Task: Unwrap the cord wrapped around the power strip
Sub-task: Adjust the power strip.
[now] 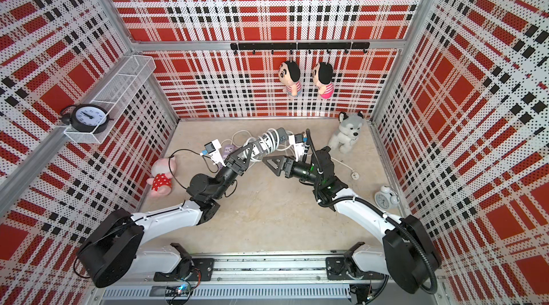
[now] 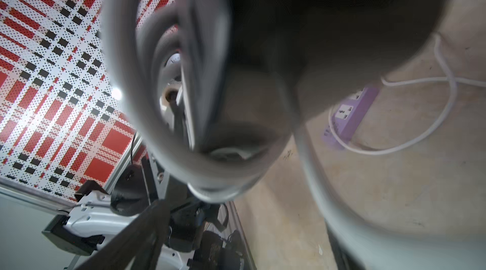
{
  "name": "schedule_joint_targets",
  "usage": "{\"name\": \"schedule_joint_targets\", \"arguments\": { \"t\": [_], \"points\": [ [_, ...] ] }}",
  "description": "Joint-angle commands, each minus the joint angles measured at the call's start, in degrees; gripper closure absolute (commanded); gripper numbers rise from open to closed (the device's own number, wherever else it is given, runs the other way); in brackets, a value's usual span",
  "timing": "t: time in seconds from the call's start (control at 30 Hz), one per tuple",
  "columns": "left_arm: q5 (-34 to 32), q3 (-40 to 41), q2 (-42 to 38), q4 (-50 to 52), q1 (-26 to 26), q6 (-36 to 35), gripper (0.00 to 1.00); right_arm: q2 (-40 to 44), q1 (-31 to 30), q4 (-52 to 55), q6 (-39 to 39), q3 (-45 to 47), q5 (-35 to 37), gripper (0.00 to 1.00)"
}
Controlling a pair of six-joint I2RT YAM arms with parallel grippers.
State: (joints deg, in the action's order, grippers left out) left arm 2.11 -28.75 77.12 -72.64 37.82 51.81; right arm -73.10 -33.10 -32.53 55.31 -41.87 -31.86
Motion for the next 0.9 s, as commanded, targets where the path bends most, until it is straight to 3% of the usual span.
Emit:
{"name": "schedule_joint_targets", "arguments": {
  "t": [0.0, 0.23, 0.3, 0.37, 0.43, 0.5, 0.57, 0.6, 0.73, 0.87],
  "points": [
    [-0.6, 0.3, 1.0, -10.8, 2.2, 3.6, 1.00, -1.5, -0.6, -8.6, 0.3, -0.7, 6.1, 0.04],
    [2.7, -1.2, 3.1, -8.6, 5.4, 0.5, 1.00, -3.9, -1.3, -12.2, -1.8, -2.5, 6.4, 0.10],
    [4.2, -2.3, 3.3, -5.2, 6.2, -2.5, 0.99, -3.9, -1.3, -12.9, -2.7, -2.4, 6.1, 0.20],
    [4.9, -3.3, 2.5, 1.2, 6.8, -7.7, 0.92, -3.4, -1.3, -12.8, -4.5, -2.1, 5.6, 0.39],
    [4.1, -4.1, 1.1, 7.9, 7.2, -13.2, 0.81, -2.8, -1.3, -12.0, -6.2, -1.9, 5.1, 0.56],
    [3.4, -5.0, -0.2, 13.3, 7.4, -17.7, 0.50, -2.3, -1.3, -10.4, -8.1, -2.1, 4.1, 0.61],
    [3.7, -5.9, -1.4, 17.5, 7.5, -21.2, 0.10, -1.9, -1.3, -7.6, -11.0, -2.9, 3.0, 0.69],
    [3.9, -6.1, -2.2, 18.9, 7.5, -22.6, 0.01, -1.7, -1.3, -6.2, -12.7, -3.4, 2.3, 0.74],
    [6.4, -6.7, -8.2, 25.8, 5.7, -26.6, 0.02, -1.3, -0.7, 7.3, -24.9, -7.3, -1.8, 0.81],
    [14.1, -8.8, -15.4, 35.3, 0.3, -29.0, 0.02, -1.4, 1.2, 16.0, -36.6, -9.9, -10.0, 0.81]
  ]
}}
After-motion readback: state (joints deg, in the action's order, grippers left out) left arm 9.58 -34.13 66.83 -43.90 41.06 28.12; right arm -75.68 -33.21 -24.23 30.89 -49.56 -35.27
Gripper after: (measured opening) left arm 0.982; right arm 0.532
